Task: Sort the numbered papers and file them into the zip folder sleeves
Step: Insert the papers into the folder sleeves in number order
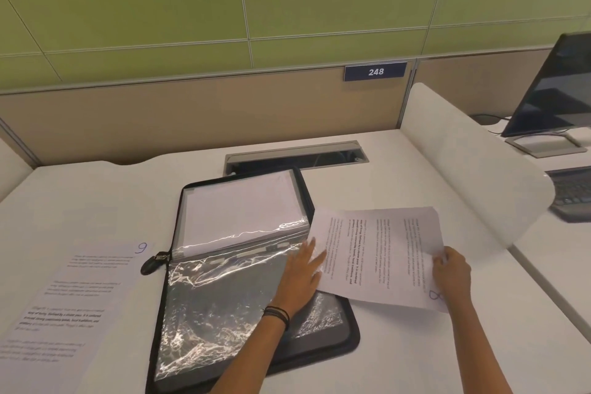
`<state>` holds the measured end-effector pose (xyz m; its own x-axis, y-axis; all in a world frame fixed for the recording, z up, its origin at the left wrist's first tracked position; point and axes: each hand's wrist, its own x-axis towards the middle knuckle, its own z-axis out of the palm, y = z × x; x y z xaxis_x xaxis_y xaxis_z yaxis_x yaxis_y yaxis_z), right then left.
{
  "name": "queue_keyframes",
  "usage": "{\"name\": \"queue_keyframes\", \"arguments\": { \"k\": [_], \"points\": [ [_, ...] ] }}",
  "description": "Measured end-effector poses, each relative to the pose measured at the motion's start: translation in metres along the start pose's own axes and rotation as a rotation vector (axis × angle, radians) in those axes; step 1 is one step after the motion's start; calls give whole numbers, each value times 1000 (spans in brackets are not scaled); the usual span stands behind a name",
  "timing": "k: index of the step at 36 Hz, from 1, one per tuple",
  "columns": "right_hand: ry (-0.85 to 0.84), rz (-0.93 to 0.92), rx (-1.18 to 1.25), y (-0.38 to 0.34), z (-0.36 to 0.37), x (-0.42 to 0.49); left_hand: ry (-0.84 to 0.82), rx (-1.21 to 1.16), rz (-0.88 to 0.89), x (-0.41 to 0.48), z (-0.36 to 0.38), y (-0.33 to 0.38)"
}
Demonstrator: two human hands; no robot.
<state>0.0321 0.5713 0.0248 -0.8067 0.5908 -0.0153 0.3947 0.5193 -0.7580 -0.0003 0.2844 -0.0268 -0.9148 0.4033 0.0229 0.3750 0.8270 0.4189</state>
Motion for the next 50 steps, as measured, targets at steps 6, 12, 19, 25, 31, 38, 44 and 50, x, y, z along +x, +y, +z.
{"name": "queue_keyframes", "arguments": {
  "k": [6,12,19,25,31,38,44,50],
  "points": [
    [-9,49,-74,6,11,6,-45,108,48,3,2,1],
    [25,-92,-156,-5,41,5,-86,84,9,2,1,-4],
    [-301,-334,-152,-24,89,15,-38,54,-13,-2,0,0],
    [-440,-432,-361,-52,121,32,-81,22,-31,0,-3,1],
    [-558,-374,-478,-68,137,44,-27,-81,-70,-6,-5,4],
    [-585,-419,-545,-75,147,51,42,-202,-139,-4,-14,13],
    [-593,-459,-530,-74,154,50,55,-33,-178,9,-8,16],
    [-614,-484,-437,-72,157,45,18,165,-328,22,15,13]
  ]
}}
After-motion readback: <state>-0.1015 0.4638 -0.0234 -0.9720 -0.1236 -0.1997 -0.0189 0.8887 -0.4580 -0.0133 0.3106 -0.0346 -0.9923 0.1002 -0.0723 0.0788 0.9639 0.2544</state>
